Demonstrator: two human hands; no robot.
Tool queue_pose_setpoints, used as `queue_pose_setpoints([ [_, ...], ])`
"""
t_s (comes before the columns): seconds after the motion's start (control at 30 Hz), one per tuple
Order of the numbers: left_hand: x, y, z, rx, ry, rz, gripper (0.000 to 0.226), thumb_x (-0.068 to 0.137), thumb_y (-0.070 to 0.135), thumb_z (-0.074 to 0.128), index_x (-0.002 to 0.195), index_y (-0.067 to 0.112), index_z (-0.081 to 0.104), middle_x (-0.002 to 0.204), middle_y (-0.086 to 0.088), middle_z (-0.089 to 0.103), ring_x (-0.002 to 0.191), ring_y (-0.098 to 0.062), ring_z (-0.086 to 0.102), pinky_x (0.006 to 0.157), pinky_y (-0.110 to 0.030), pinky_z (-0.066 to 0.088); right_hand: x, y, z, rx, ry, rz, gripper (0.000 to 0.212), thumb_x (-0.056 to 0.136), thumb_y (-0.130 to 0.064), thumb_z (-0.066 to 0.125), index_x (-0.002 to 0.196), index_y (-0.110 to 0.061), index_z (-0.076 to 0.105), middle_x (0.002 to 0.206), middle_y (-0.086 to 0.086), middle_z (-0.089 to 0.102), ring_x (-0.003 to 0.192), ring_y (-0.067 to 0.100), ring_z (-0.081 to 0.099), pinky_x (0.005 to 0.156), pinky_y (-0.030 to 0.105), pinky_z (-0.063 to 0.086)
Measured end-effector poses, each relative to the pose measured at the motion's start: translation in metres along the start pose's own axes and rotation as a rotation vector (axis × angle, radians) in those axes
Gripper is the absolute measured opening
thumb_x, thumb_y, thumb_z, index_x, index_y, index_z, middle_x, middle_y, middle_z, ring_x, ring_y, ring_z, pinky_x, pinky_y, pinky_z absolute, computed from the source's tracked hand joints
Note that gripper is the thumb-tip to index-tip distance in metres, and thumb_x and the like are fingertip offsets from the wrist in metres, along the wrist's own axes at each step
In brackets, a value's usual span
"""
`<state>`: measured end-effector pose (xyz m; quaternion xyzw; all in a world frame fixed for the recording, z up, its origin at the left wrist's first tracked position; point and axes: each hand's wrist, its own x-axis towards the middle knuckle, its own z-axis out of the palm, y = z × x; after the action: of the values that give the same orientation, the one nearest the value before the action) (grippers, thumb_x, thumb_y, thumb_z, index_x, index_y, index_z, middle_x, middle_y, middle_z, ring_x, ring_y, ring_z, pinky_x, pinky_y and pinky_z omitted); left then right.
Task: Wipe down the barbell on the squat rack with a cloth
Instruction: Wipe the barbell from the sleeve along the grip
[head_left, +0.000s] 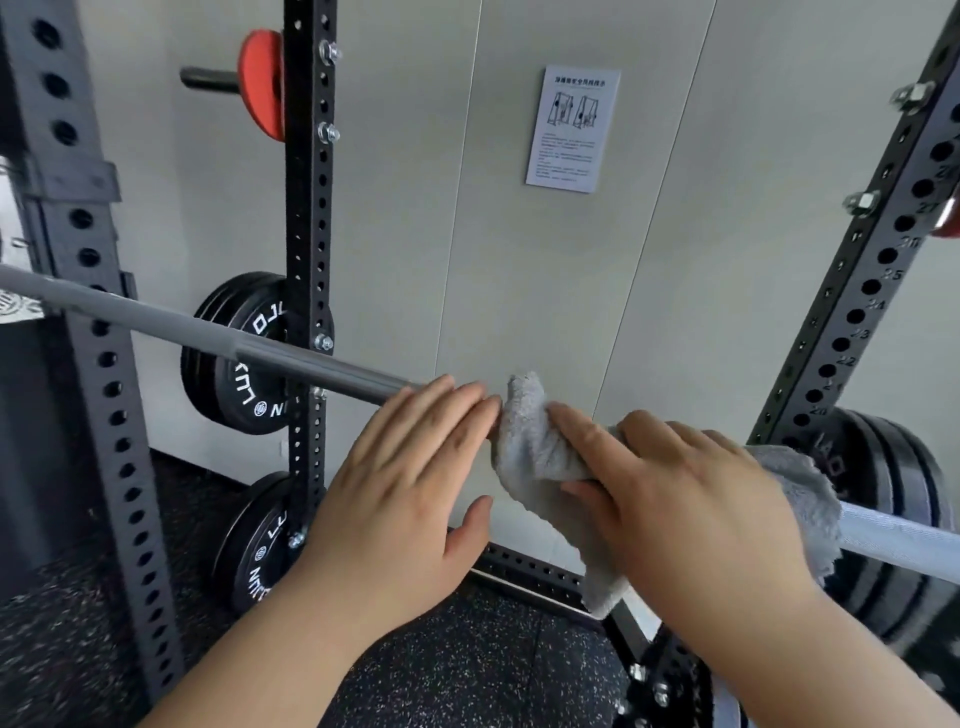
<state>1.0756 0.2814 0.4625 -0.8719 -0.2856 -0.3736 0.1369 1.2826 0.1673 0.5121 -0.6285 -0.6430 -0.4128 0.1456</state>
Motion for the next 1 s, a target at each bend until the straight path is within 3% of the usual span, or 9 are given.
queue_pose_setpoints([
  [0.13,0.003,0.005,-0.003,0.012,0.017,-0.019,0.069,0.094,0.041,0.058,0.156,0.014,0.045,0.158,-0.001,0.046,0.152,-0.023,0.036,0.128,-0.045,0.026,-0.028,0.038,-0.018,-0.012,-0.005,0.119,0.037,0.093,-0.054,0.06,0.103,-0.021,0.073,0.067,-0.004,0.057,0.054,0.028,0.06,0.057,0.027,0.03],
  [0.27,0.015,0.026,-0.001,0.064,-0.013,-0.045,0.076,0.09,0.051,0.058,0.153,0.009,0.045,0.15,-0.003,0.049,0.145,-0.028,0.041,0.127,-0.048,0.026,-0.028,0.04,-0.019,-0.022,-0.035,0.178,0.036,0.094,-0.054,0.058,0.082,-0.021,0.057,0.061,-0.004,0.049,0.049,0.025,0.053,0.056,0.029,0.031],
  [0.33,0.018,0.036,0.005,0.077,-0.031,-0.068,0.081,0.089,0.054,0.058,0.152,0.005,0.044,0.15,-0.007,0.048,0.145,-0.03,0.041,0.128,-0.051,0.023,-0.017,0.025,-0.009,-0.01,-0.044,0.122,0.034,0.099,-0.053,0.056,0.094,-0.02,0.063,0.063,-0.002,0.052,0.049,0.025,0.053,0.055,0.031,0.042],
  [0.4,0.02,0.041,0.009,0.088,-0.034,-0.099,0.084,0.085,0.054,0.058,0.15,0.003,0.043,0.148,-0.009,0.048,0.144,-0.032,0.041,0.129,-0.052,0.021,-0.006,0.009,0.001,-0.016,-0.023,0.041,0.043,0.094,-0.053,0.063,0.125,-0.023,0.069,0.069,0.002,0.059,0.051,0.026,0.056,0.056,0.033,0.042],
  [0.53,0.02,0.042,0.011,0.063,0.002,-0.124,0.077,0.085,0.045,0.061,0.147,0.003,0.044,0.144,-0.009,0.048,0.141,-0.033,0.042,0.129,-0.053,0.021,-0.001,0.012,0.003,0.006,-0.142,-0.026,0.093,0.053,-0.058,0.097,0.135,-0.029,0.066,0.074,-0.001,0.063,0.054,0.026,0.061,0.056,0.03,0.036],
  [0.6,0.019,0.041,0.011,0.064,0.011,-0.12,0.073,0.087,0.042,0.061,0.148,0.005,0.044,0.146,-0.008,0.047,0.143,-0.032,0.04,0.129,-0.052,0.019,-0.008,0.026,-0.006,0.045,-0.158,0.016,0.064,0.068,-0.059,0.087,0.122,-0.027,0.071,0.071,-0.004,0.062,0.052,0.025,0.06,0.052,0.029,0.036],
  [0.67,0.017,0.042,0.011,0.063,0.012,-0.129,0.074,0.088,0.041,0.061,0.15,0.006,0.043,0.149,-0.008,0.046,0.146,-0.031,0.038,0.13,-0.052,0.017,-0.019,0.042,-0.012,0.068,-0.089,0.067,0.04,0.094,-0.059,0.055,0.104,-0.024,0.072,0.066,-0.005,0.057,0.049,0.025,0.057,0.051,0.026,0.032],
  [0.8,0.013,0.045,0.01,0.045,-0.017,-0.146,0.08,0.089,0.04,0.063,0.156,0.008,0.036,0.157,-0.007,0.039,0.154,-0.027,0.029,0.13,-0.053,0.015,-0.041,0.06,-0.016,0.116,-0.038,0.12,0.053,0.106,-0.061,0.036,0.092,-0.019,0.063,0.068,-0.003,0.052,0.054,0.026,0.056,0.054,0.034,0.043],
  [1.0,0.008,0.043,0.004,0.003,-0.051,-0.13,0.083,0.091,0.041,0.061,0.162,0.013,0.028,0.165,-0.001,0.03,0.16,-0.021,0.017,0.132,-0.049,0.011,-0.033,0.046,-0.02,0.062,-0.032,0.18,0.055,0.102,-0.068,0.036,0.08,-0.018,0.046,0.063,0.0,0.046,0.052,0.028,0.05,0.058,0.034,0.031],
])
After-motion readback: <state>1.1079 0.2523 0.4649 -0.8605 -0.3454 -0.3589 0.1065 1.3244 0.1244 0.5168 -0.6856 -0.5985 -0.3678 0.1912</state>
